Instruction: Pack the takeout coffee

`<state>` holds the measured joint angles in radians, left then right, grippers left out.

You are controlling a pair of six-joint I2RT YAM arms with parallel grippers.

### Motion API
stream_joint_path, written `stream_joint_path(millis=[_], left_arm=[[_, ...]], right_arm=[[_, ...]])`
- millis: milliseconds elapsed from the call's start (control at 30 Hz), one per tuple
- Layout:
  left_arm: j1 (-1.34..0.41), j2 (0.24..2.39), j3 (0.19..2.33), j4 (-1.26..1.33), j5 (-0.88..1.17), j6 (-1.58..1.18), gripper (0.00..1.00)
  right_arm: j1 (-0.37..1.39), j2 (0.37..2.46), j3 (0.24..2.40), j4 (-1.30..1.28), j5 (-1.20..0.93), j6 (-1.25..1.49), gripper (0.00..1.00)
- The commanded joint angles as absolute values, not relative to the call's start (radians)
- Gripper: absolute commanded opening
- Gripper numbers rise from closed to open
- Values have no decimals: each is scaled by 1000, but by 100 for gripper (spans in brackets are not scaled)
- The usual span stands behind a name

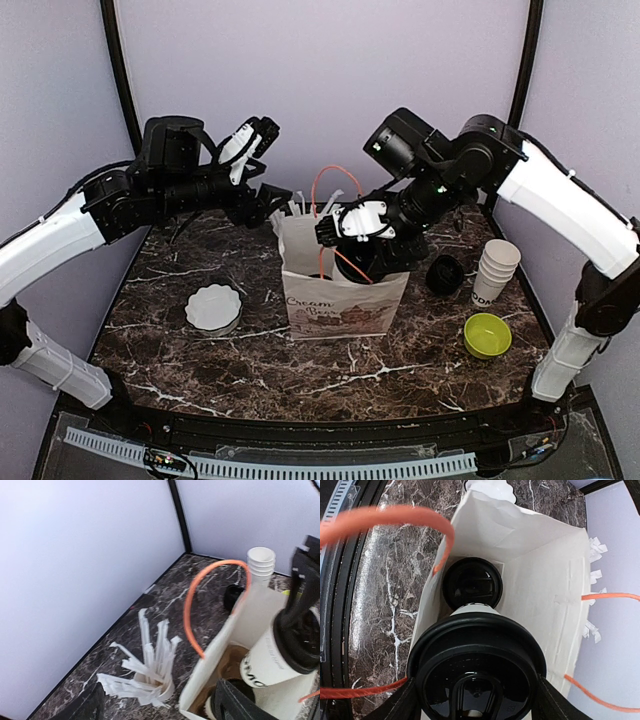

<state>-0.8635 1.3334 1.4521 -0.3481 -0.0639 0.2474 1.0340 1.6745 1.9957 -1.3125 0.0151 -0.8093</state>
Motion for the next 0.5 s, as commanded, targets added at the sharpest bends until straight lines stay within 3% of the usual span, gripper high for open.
stream_joint_path(millis=[0, 267, 467], left_arm=[[-799, 1298, 1382, -163, -253, 265, 78], [-692, 1272, 1211, 130, -322, 339, 78], [-660, 1297, 1160, 228, -303, 347, 78]], right_arm=[[1098, 1689, 2016, -1401, 77, -774, 55], [1192, 1656, 1948, -1384, 148, -685, 57], [1241, 1597, 1821, -1361, 230, -659, 53]])
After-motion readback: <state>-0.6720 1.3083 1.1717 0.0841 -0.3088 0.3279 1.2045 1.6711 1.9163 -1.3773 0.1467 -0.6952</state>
